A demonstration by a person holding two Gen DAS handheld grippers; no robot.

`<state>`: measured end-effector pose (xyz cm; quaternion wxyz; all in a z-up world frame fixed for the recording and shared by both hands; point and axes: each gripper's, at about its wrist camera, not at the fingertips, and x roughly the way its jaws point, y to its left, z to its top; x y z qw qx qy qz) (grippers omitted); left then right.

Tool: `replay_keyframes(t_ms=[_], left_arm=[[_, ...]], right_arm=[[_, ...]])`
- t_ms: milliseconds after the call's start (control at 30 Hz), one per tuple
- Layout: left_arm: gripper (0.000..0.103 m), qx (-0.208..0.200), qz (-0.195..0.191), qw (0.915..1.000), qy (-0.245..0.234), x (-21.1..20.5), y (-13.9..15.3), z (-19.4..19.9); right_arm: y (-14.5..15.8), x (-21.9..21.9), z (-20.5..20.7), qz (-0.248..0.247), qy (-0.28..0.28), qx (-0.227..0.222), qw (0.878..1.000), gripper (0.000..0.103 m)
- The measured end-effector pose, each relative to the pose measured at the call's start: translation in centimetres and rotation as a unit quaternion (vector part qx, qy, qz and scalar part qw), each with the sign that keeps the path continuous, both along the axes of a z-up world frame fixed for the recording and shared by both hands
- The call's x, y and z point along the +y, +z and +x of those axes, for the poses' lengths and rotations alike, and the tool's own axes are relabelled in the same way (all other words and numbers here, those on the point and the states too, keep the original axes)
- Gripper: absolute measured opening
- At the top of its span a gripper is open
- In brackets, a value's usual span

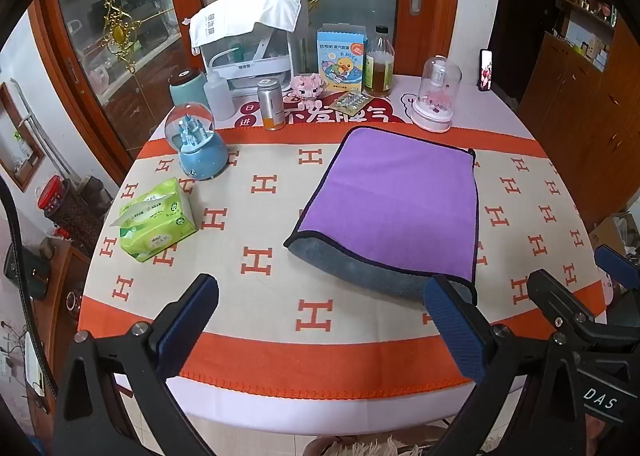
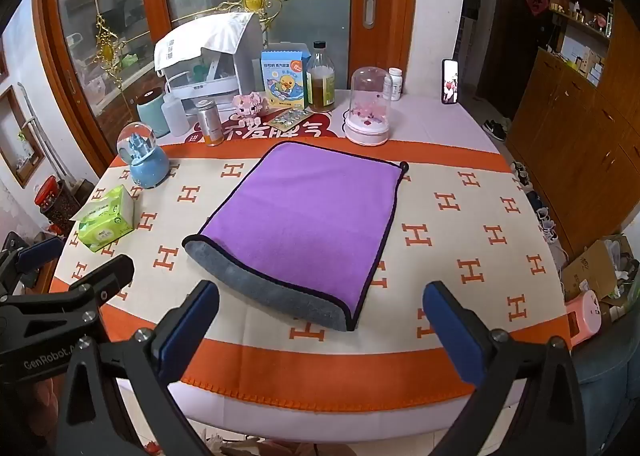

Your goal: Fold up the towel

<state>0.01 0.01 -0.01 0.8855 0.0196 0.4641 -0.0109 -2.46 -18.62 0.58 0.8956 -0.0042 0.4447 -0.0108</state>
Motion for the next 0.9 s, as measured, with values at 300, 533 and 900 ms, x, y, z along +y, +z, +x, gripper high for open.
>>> replay_keyframes(t_ms=[300,533,900], left_arm=[[0.102,-0.002,0.001,1.0000,0.000,-0.01,0.01,-0.01],[0.102,-0.002,0.001,1.0000,-0.001,0.00,0.01,-0.01],[0.102,-0.003,0.002,1.0000,0.000,-0.01,-0.01,-0.01]], right_arm=[[-0.12,-0.17,0.15,-0.001,-0.001,0.002,1.000,0.102],[-0.23,-0.25,0.28,-0.001,-0.001,0.004,1.000,0.102],[-0.52,-0.28,0.40,0.000,-0.001,0.008,1.000,0.102]])
